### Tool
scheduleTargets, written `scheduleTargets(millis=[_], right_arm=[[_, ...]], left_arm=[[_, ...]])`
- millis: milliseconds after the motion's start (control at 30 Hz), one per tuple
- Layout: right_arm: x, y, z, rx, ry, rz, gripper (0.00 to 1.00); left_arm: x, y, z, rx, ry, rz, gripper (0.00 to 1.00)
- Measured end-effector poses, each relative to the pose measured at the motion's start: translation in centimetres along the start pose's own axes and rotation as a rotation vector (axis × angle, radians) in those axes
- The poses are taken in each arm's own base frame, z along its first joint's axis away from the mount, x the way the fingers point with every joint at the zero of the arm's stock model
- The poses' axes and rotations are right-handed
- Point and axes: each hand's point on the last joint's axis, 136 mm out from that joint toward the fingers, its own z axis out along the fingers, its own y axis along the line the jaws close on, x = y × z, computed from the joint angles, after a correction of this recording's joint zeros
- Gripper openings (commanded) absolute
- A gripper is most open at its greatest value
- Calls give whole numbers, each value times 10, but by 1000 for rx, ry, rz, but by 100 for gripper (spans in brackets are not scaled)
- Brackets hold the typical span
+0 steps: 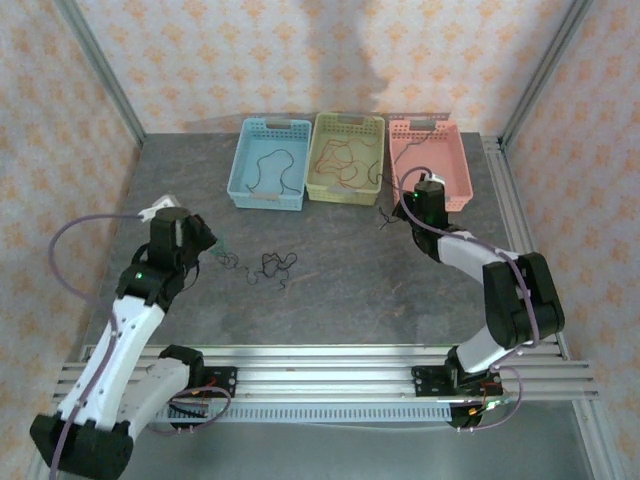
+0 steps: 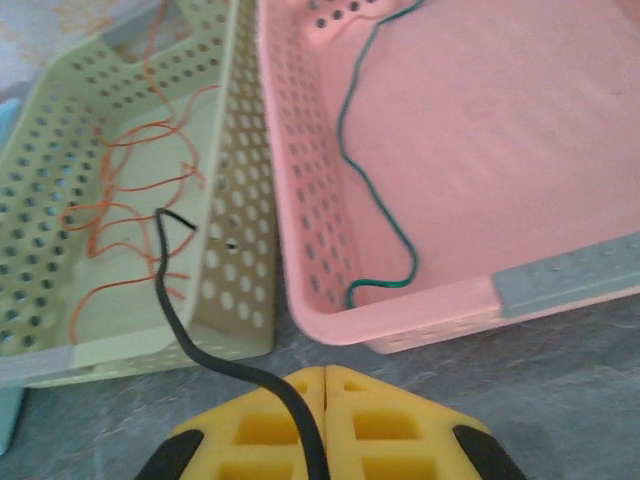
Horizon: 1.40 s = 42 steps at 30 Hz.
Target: Untangle the cables
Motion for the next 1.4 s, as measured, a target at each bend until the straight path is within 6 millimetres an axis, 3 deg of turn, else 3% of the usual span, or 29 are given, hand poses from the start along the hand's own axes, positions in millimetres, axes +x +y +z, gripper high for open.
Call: scheduleTargets(millis=[167, 267, 400, 567, 733, 867, 1033, 1400], right_arm=[[-1, 23, -16, -157, -28, -2, 0], [-4, 49, -22, -258, -23, -22, 0], [-12, 111, -38, -400, -2, -112, 0], [-44, 195, -76, -570, -41, -197, 0], [-82, 244, -92, -658, -73, -210, 0], [-90, 279, -74, -702, -36, -209, 0], [-87, 315, -28, -728, 48, -191, 0], [-38, 350, 96, -724, 194, -161, 0]], left_arm=[[44, 4, 36, -4, 169, 20, 0], [62, 4, 51, -8, 223, 28, 0], [76, -4, 69, 9, 248, 42, 0], [83, -21, 86, 53, 243, 54, 0], [83, -29, 96, 94, 205, 52, 0], [90, -21, 100, 86, 200, 53, 0], [90, -14, 99, 67, 175, 45, 0], [86, -10, 99, 51, 148, 41, 0]])
